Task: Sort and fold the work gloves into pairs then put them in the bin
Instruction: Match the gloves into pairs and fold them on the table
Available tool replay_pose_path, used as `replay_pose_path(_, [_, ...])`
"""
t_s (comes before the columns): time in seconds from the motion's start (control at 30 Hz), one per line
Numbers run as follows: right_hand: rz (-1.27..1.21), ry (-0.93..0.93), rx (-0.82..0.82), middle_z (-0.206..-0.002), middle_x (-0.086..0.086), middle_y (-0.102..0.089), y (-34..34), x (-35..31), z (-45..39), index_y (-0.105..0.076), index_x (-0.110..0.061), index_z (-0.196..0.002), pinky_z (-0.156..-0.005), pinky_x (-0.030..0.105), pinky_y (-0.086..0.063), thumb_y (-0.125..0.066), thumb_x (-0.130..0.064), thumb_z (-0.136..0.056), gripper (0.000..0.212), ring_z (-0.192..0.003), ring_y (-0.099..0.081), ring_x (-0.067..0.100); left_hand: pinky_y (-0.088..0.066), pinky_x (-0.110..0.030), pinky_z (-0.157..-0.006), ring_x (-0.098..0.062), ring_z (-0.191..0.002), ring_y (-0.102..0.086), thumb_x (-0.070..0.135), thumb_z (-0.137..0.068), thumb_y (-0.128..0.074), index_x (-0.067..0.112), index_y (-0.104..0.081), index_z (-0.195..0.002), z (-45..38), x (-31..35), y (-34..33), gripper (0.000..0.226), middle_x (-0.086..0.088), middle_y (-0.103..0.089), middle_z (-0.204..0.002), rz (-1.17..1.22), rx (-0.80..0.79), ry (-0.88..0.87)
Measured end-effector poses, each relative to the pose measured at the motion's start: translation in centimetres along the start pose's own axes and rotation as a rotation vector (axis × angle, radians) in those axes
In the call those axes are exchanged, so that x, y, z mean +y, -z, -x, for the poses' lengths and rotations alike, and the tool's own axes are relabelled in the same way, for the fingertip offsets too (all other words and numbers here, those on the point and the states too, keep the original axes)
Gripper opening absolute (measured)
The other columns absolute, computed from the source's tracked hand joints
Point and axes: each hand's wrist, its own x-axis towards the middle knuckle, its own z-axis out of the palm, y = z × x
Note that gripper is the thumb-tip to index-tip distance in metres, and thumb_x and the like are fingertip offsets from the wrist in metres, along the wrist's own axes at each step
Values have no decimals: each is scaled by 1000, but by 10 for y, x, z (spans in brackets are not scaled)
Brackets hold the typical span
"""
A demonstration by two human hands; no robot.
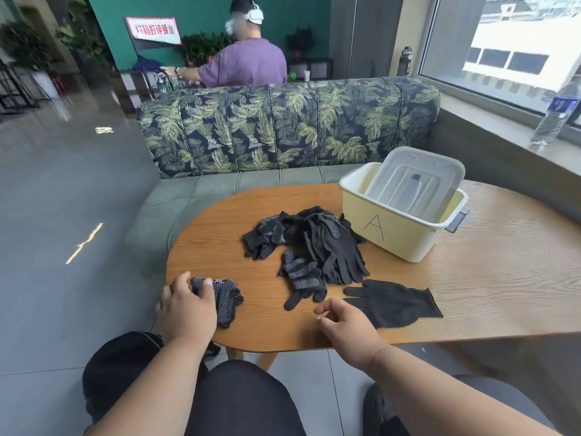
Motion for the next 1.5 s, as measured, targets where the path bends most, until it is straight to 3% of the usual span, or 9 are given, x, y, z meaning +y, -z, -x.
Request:
replay_pose_path(0.23, [-30,-8,12,-68,-10,-58,-2,0,2,-65,-30,-100,-58,23,-44,-63,-29,-96,5,-56,-48,4,-40,-41,-104,-22,-120,-48,50,-92,-55,35,-68,-118,52,44,-29,33,8,-59,-127,-111,-174,-535])
replay_pose_path(0.37, [-101,-8,-17,-75,-6,-64,1,-2,7,-67,-29,-97,-71,34,-56,-65,-26,-93,6,-66,-55,8,-28,-40,-119,-19,-143,-25,54,-93,-55,44,-59,-135,79,68,-60,44,10,-35,-157,-123,-519,-637])
replay_pose_path(0.5, [-176,-20,-40,-84,3,-72,8,-2,10,-68,-31,-102,-79,36,-59,-66,-26,-94,10,-72,-61,11,-20,-46,-124,-23,-151,-11,51,-100,-49,35,-42,-154,82,84,-73,56,7,-15,-169,-173,-642,-561])
replay_pose_path(0.63, [-212,-32,-49,-83,0,-70,10,-1,10,-68,-28,-102,-79,35,-59,-63,-22,-93,13,-72,-59,10,-14,-36,-124,-20,-150,-18,37,-107,-42,24,-41,-155,80,85,-73,51,6,-28,-166,-29,-604,-484])
replay_pose_path(0.87, [-226,-72,-3,-87,5,-72,5,2,2,-68,-32,-103,-78,40,-59,-64,-37,-96,10,-76,-63,15,-39,-8,-94,6,-111,-59,25,-103,-54,26,-75,-116,87,69,-38,25,19,-69,-117,352,-396,-327])
replay_pose_path(0.97, [-367,-120,2,-79,1,-73,6,-6,2,-70,-18,-99,-77,38,-54,-64,-49,-98,32,-75,-63,16,-39,2,-83,17,-100,-60,25,-97,-66,31,-79,-102,93,62,-28,15,27,-72,-101,405,-422,-301])
replay_pose_path(1.07, [-410,-159,-5,-77,1,-74,7,-9,0,-71,-14,-98,-77,36,-53,-66,-56,-95,43,-74,-65,16,-44,-2,-86,15,-99,-63,19,-93,-72,34,-80,-97,102,57,-29,18,29,-73,-97,399,-474,-292])
replay_pose_path(1.3, [-326,-114,-11,-77,-1,-71,5,-4,3,-69,-5,-90,-83,38,-60,-66,-9,-95,7,-75,-64,14,-52,-24,-92,-1,-99,-67,27,-93,-70,39,-78,-102,114,56,-34,17,15,-76,-99,456,-487,-178])
replay_pose_path(1.5, [-218,-133,49,-75,-3,-59,11,-14,14,-59,-16,-88,-57,21,-47,-57,-15,-96,8,-69,-51,14,-47,-37,-111,-2,-116,-62,27,-97,-64,32,-69,-129,108,49,-33,33,20,-68,-122,559,-434,-27])
